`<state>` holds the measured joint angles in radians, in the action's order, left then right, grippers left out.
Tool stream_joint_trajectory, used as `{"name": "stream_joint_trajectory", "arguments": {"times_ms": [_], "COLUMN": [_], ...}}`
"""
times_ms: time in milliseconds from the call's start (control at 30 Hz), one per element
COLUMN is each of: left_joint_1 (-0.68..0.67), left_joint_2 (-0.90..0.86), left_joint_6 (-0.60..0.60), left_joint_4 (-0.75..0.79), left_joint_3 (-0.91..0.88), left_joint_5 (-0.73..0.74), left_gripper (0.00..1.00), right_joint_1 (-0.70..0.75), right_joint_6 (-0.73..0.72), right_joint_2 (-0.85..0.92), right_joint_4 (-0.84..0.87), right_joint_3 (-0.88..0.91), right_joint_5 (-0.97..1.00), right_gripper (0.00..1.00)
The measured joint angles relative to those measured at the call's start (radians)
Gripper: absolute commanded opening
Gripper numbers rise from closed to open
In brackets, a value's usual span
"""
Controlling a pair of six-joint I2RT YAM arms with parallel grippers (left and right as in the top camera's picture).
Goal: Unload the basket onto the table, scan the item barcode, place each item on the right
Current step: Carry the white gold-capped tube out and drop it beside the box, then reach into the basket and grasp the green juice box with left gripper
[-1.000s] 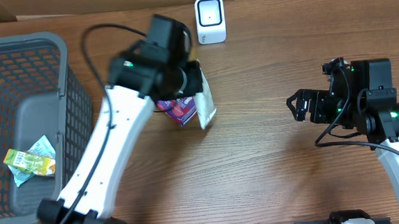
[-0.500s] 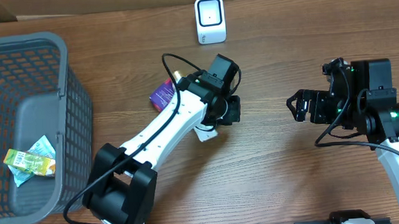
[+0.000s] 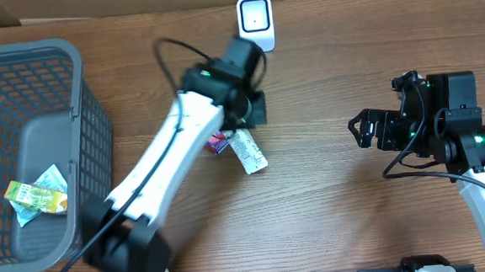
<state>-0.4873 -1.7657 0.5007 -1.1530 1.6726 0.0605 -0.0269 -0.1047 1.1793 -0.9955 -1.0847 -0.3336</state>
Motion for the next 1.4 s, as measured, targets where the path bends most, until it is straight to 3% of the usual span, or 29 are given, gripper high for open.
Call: {"name": "stream_joint_trajectory", "arguments": {"times_ms": [300, 367, 467, 533, 733, 967, 1133, 1400], "left_joint_1": [0.170, 0.251, 0.378, 0.477, 0.743, 1.036, 1.131, 1.166], "left_joint_2": [0.262, 0.319, 0.397, 0.454, 0.552, 0.499, 0.434, 0.401], "left_joint_6": [-0.013, -0.014, -0.025, -0.026, -0.025, -0.008, -0.006, -0.008], "left_joint_4": [-0.180, -0.211, -0.261, -0.296, -0.365, -0.323, -0.218, 0.037], "left_joint_3": [0.175, 0.177, 0.178, 0.178, 0.181, 0.101, -0.056, -0.351], "left_joint_5": [-0.127, -0.139, -0.171, -0.204, -0.325, -0.340, -0.337, -0.337], "left_gripper": [0.13, 0.37, 0.90, 1.00, 1.00, 1.00, 0.98, 0.99], "right_joint_1": [0.000, 0.000, 0.000, 0.000, 0.000, 0.000, 0.000, 0.000], "right_joint_6": [0.000, 0.000, 0.000, 0.000, 0.000, 0.000, 0.000, 0.000], "right_joint_2": [0.000, 0.000, 0.000, 0.000, 0.000, 0.000, 0.000, 0.000], "right_joint_4": [-0.004, -0.004, -0.004, -0.004, -0.004, -0.008, -0.010, -0.011], "right_joint_3": [0.000, 0.000, 0.000, 0.000, 0.000, 0.000, 0.000, 0.000], "right_joint_5": [0.000, 0.000, 0.000, 0.000, 0.000, 0.001, 0.000, 0.001], "right_gripper": [1.00, 1.00, 1.00, 1.00, 1.00, 1.00, 1.00, 1.00]}}
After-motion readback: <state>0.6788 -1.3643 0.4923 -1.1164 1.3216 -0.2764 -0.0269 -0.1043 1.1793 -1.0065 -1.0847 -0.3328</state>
